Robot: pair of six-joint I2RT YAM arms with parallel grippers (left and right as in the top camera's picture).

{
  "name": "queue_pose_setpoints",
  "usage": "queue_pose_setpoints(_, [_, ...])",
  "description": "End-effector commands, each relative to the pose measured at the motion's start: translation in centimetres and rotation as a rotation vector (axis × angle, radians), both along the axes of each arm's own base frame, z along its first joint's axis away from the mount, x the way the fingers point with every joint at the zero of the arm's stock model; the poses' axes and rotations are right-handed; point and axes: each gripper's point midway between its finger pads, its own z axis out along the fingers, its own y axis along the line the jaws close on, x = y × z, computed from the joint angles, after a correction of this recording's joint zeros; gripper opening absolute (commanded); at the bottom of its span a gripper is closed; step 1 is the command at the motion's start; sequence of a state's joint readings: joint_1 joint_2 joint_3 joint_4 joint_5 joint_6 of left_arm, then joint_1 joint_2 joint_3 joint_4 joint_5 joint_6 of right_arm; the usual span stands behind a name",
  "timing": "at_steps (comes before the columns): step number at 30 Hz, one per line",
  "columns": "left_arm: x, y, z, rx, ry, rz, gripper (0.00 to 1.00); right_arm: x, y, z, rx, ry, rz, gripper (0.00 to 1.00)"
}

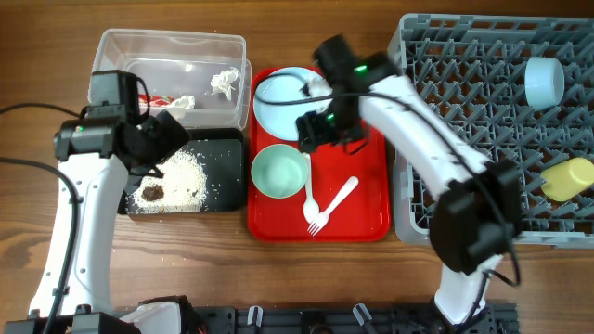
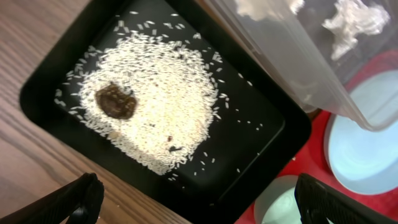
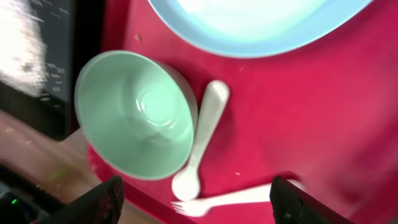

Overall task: Sort waste into correct bins and load items into the dishwasher rack
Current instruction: 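Move the right gripper back over the green bowl on the red tray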

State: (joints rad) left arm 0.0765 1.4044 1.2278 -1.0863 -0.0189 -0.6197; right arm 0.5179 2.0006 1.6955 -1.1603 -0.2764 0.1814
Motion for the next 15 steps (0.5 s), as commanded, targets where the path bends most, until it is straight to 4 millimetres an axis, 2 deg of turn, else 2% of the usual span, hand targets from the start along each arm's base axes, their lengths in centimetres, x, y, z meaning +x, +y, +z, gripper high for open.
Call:
queue_pose_setpoints(1, [-0.3, 0.9, 0.0, 0.008, 0.008, 0.050, 1.00, -0.7, 0.0, -3.8, -0.157, 0.052, -0.122, 0.74])
queue_pose_setpoints(6, [-0.3, 0.9, 0.0, 0.007, 0.008, 0.050, 1.00, -1.2, 1.5, -6.5, -0.181, 0.074, -0.104, 0.54])
queue_pose_setpoints(8, [-0.3, 0.9, 0.0, 0.007, 0.009, 0.050, 1.00, -1.1, 1.8, -7.0, -0.184, 0.080, -0.128, 0.38])
queue_pose_setpoints(9, [-0.3, 0.9, 0.0, 0.007, 0.009, 0.050, 1.00, -1.1, 1.9, -7.1, -0.183, 0.079, -0.141, 0.35])
queue_pose_setpoints(10, [-0.3, 0.9, 0.0, 0.007, 0.009, 0.050, 1.00, -0.8, 2.0, -7.1, -0.178, 0.074, -0.156, 0.27])
queue_pose_setpoints(14, [-0.3, 0.9, 0.0, 0.007, 0.009, 0.050, 1.00, -0.1, 1.9, -7.1, -0.188, 0.048, -0.197, 0.12])
queue_pose_setpoints(15, [-0.3, 0.9, 0.0, 0.007, 0.009, 0.050, 1.00, -0.1, 1.8, -7.1, -0.192, 0.044, -0.196, 0.11])
